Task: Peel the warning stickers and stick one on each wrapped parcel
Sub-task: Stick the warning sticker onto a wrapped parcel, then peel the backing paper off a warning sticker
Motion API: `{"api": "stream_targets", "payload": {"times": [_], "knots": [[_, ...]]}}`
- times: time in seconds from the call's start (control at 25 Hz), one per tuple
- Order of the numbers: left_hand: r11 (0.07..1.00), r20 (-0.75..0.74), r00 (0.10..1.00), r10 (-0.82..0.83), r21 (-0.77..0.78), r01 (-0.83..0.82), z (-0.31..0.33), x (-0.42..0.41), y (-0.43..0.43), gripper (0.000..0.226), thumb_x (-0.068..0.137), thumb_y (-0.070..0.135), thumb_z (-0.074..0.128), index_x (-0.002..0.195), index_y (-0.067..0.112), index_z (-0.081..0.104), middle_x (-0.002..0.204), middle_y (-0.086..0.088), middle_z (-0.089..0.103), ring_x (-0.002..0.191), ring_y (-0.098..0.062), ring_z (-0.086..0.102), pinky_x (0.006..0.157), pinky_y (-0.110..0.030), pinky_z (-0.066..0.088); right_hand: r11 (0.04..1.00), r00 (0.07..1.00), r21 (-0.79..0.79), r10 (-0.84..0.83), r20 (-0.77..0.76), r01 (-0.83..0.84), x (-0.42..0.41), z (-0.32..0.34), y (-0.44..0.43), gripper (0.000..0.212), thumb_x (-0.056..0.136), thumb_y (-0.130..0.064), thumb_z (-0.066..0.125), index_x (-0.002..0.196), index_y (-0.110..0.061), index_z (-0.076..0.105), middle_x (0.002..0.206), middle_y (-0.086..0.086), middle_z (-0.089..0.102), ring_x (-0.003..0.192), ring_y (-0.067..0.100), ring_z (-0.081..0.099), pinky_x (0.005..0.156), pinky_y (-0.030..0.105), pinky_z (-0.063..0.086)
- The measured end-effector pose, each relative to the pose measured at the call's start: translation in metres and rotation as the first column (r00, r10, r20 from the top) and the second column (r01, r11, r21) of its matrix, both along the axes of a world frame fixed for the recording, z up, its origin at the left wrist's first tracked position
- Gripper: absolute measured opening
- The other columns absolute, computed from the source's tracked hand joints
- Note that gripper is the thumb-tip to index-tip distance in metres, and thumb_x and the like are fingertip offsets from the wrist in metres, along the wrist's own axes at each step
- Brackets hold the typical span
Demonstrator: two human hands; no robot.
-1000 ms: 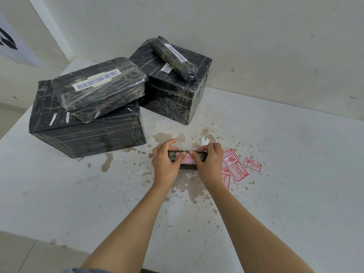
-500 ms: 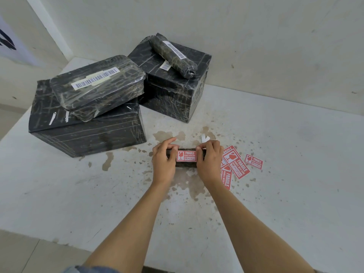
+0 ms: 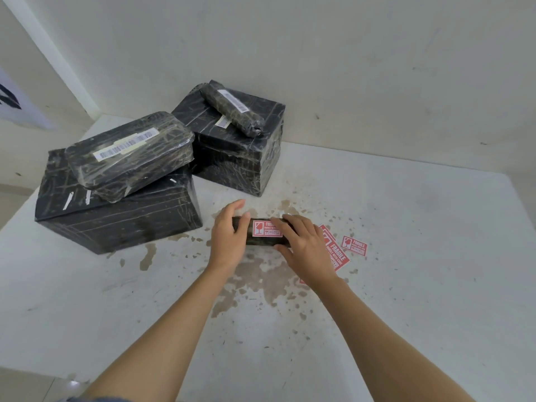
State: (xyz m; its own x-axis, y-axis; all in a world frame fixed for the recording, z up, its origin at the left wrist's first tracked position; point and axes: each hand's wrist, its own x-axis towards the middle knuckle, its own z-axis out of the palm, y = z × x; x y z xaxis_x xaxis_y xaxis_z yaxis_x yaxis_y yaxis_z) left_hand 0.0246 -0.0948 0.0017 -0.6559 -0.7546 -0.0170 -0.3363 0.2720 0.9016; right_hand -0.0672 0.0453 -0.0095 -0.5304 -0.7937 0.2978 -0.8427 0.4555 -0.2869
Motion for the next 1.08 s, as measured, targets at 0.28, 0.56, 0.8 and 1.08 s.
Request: {"api": "stream_targets", "payload": {"times": [0.28,0.56,0.8,1.08], "knots": [[0.878,0.339,0.913,-0.225,-0.336,0.341,-0.014,-0.064,0.056,0.045,0.096,0.026,0.05,0.14,0.018,0.042,0.148,0.0,0.038,0.137,-0.017,0.03,0.109,-0.035,0.027,0.89,0.88,-0.07,-0.43,0.202,0.45,-0.08,-0.005,0.078,0.052,0.08,-0.016,0.071,0.129,-0.011,0.054,0.121,0.013,0.058,0.114,0.034,0.049,0.09,0.047,0.046],[0.609,0.522,0.688,-0.503,-0.351,0.711,-0.022,-0.112,0.076,0.046,0.091,0.035,0.057,0.134,0.022,0.05,0.138,0.003,0.044,0.129,-0.015,0.036,0.105,-0.034,0.025,0.672,0.65,-0.05,-0.692,0.316,0.739,-0.165,-0.019,0.1,0.05,0.087,-0.02,0.063,0.134,-0.013,0.047,0.128,0.012,0.052,0.122,0.032,0.04,0.093,0.044,0.037],[0.577,0.553,0.618,-0.559,-0.276,0.769,-0.024,-0.132,0.08,0.048,0.088,0.043,0.059,0.134,0.033,0.049,0.132,0.008,0.042,0.121,-0.01,0.038,0.104,-0.033,0.028,0.643,0.624,-0.056,-0.715,0.314,0.764,-0.208,-0.03,0.096,0.045,0.085,-0.014,0.063,0.127,-0.006,0.049,0.134,0.013,0.05,0.127,0.034,0.04,0.098,0.048,0.038],[0.546,0.502,0.559,-0.66,-0.19,0.816,-0.025,-0.154,0.101,0.031,0.082,0.035,0.069,0.111,0.026,0.063,0.111,0.011,0.045,0.109,-0.007,0.037,0.095,-0.026,0.031,0.714,0.72,-0.101,-0.677,0.154,0.693,-0.186,-0.038,0.107,0.046,0.092,-0.023,0.053,0.135,-0.009,0.046,0.15,0.009,0.036,0.142,0.028,0.026,0.115,0.049,0.013]]}}
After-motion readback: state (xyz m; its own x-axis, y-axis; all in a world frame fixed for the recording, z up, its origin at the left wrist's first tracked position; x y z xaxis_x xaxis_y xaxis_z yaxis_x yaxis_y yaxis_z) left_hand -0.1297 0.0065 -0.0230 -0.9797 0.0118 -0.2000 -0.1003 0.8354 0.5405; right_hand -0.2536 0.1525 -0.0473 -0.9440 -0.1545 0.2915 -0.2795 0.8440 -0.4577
